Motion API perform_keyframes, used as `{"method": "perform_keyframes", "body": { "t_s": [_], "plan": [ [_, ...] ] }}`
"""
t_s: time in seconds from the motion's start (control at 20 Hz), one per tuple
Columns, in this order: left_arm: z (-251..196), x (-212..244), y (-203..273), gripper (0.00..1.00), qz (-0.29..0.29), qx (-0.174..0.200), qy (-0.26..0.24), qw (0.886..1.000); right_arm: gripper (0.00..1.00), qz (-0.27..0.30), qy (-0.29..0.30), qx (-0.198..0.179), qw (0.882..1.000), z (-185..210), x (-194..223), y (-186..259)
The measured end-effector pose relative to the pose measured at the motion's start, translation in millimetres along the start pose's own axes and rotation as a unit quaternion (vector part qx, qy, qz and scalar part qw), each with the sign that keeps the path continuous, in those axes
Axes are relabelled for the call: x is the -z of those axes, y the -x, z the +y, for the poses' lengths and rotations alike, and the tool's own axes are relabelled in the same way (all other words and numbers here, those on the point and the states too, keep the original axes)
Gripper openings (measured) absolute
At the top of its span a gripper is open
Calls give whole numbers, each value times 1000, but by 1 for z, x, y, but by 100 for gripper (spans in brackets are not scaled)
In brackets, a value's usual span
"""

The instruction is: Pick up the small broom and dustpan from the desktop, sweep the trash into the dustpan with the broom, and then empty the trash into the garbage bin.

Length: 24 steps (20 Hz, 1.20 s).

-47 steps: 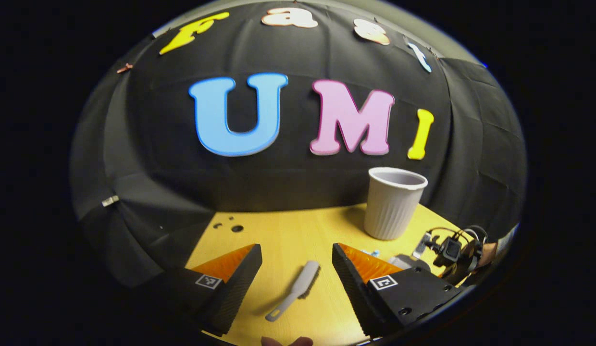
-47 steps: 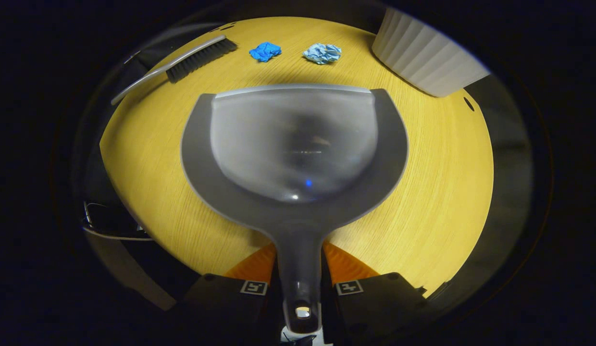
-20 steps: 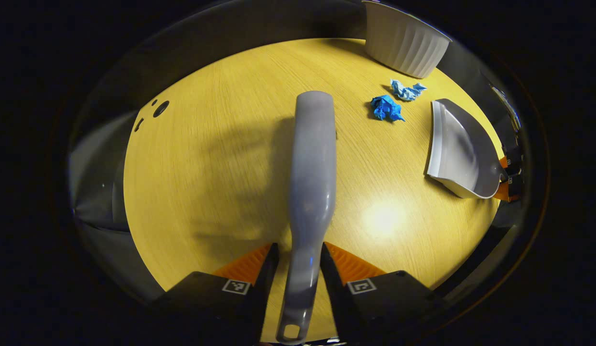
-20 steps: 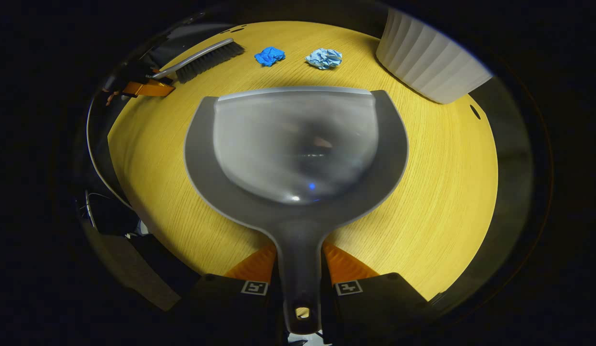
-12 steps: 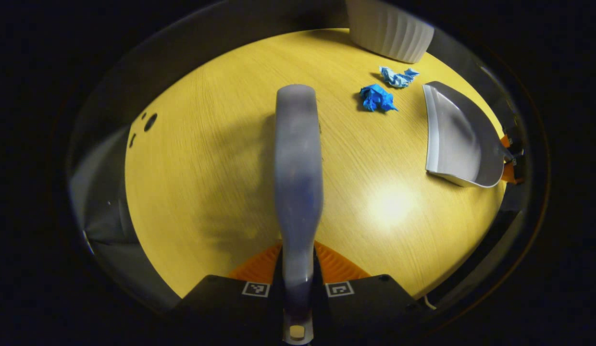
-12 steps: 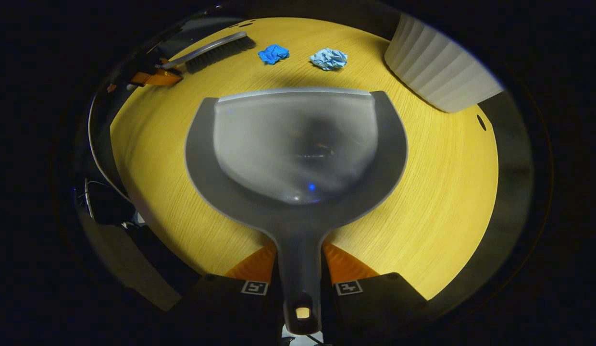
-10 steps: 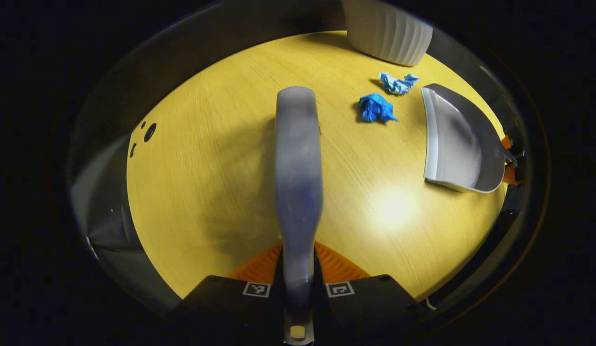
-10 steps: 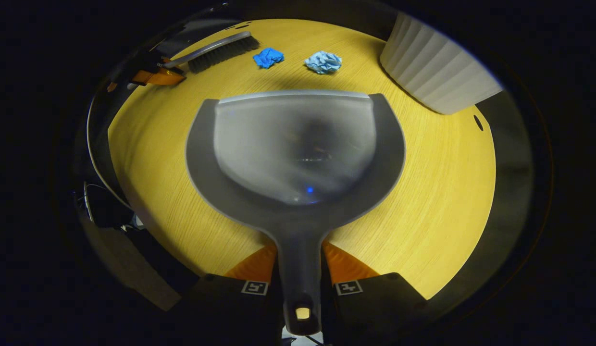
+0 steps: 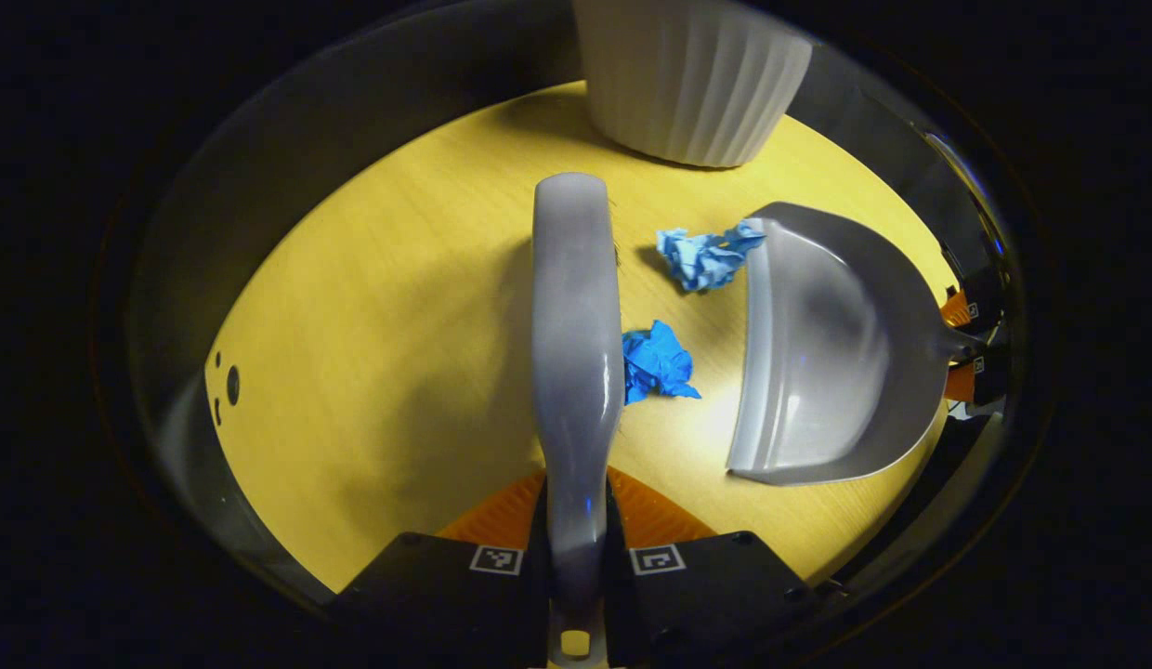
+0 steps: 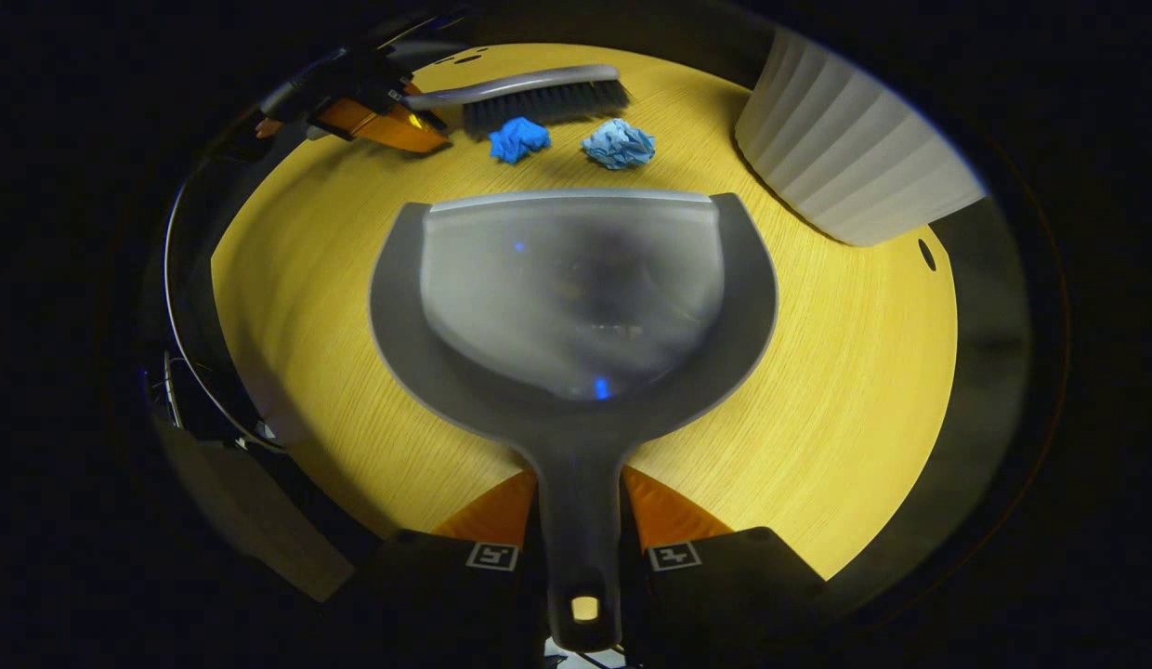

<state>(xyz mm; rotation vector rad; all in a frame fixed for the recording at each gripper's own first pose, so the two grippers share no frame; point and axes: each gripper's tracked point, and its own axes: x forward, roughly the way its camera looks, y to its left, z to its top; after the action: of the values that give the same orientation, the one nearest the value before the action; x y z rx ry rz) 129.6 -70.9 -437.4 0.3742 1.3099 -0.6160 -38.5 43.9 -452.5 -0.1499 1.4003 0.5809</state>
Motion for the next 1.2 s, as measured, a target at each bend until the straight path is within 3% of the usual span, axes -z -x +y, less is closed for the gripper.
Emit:
{"method": "perform_keyframes", "body": {
  "t_s": [0.3,0.7,1.0,1.2],
  "plan": [
    [-41,-15,2,27,2,70,-41,997,35,-11,6,-1,1000,-1,0,0],
    [-103,-13,32,28,0,197,14,980,35,-9,-5,-8,1000,1,2,-3],
    [-96,-17,43,28,-31,184,46,981,36,-8,-4,-10,1000,2,3,-5],
    [-98,-18,65,27,-50,202,78,975,35,5,-19,-20,1000,4,6,-8]
  ]
}}
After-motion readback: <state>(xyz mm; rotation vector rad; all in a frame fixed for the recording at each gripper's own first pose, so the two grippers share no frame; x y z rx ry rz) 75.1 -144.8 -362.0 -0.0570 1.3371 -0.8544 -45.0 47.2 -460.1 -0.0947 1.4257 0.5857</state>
